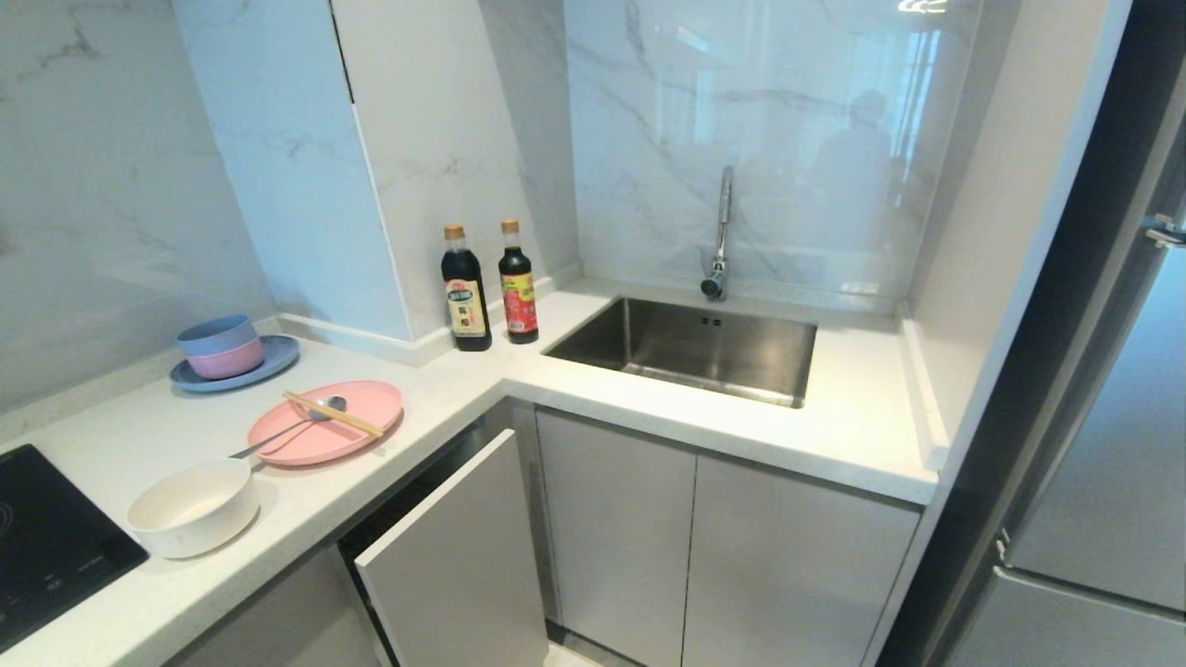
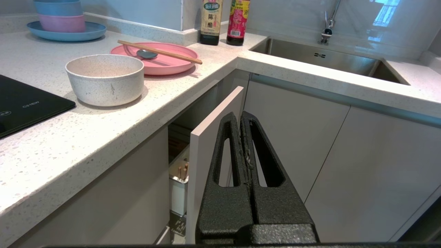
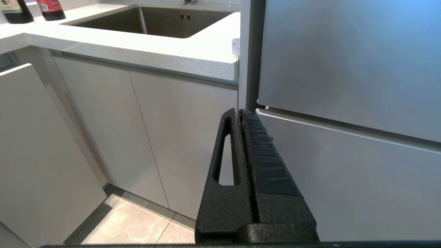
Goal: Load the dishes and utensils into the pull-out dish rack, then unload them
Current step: Open the cupboard
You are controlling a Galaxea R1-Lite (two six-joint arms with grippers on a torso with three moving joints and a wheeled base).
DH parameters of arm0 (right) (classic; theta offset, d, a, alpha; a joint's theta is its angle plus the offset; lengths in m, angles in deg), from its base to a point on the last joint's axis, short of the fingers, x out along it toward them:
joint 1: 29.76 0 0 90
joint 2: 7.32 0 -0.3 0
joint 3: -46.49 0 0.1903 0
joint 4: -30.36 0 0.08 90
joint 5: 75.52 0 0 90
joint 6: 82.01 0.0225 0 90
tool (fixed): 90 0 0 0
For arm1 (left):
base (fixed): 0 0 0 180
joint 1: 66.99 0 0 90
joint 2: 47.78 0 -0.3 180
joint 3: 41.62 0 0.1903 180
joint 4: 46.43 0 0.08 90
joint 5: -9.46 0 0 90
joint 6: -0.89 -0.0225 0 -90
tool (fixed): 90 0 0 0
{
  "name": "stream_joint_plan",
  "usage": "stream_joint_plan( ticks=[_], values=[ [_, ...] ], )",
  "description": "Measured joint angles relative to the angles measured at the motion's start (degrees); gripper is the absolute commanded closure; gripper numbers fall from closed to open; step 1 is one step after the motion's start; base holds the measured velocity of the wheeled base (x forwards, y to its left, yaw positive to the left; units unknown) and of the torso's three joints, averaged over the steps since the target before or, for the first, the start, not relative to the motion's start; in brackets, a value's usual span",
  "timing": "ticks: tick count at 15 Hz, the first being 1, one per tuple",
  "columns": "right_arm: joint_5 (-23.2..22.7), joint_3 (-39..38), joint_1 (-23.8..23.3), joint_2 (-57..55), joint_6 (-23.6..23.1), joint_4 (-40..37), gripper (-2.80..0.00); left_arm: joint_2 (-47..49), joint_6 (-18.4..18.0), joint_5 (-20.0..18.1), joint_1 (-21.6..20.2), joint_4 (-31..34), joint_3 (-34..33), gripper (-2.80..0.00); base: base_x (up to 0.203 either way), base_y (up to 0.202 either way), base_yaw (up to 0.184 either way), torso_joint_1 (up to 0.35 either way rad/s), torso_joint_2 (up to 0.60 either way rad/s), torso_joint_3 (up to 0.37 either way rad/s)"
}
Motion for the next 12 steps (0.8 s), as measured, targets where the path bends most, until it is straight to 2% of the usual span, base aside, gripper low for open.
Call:
stream_joint_plan(
  ticks=[2, 4, 6, 8, 12],
  values=[
    [0.02, 0.00, 0.00, 0.00, 0.00, 0.00, 0.00, 0.00, -0.29, 0.00, 0.00, 0.13, 0.00, 0.00, 0.000, 0.000, 0.000, 0.000, 0.00, 0.000],
    [0.02, 0.00, 0.00, 0.00, 0.00, 0.00, 0.00, 0.00, -2.47, 0.00, 0.00, 0.62, 0.48, 0.00, 0.000, 0.000, 0.000, 0.000, 0.00, 0.000],
    [0.02, 0.00, 0.00, 0.00, 0.00, 0.00, 0.00, 0.40, -4.35, 0.00, 0.00, 2.53, 6.23, 0.00, 0.000, 0.000, 0.000, 0.000, 0.00, 0.000],
    [0.02, 0.00, 0.00, 0.00, 0.00, 0.00, 0.00, 2.37, -4.70, 0.13, -0.07, 5.82, 16.45, 0.00, 0.000, 0.000, 0.000, 0.000, 0.00, 0.000],
    [0.02, 0.00, 0.00, 0.00, 0.00, 0.00, 0.00, 13.98, -5.01, 0.60, -0.20, 12.45, 44.28, 0.00, 0.000, 0.000, 0.000, 0.000, 0.00, 0.000]
  ],
)
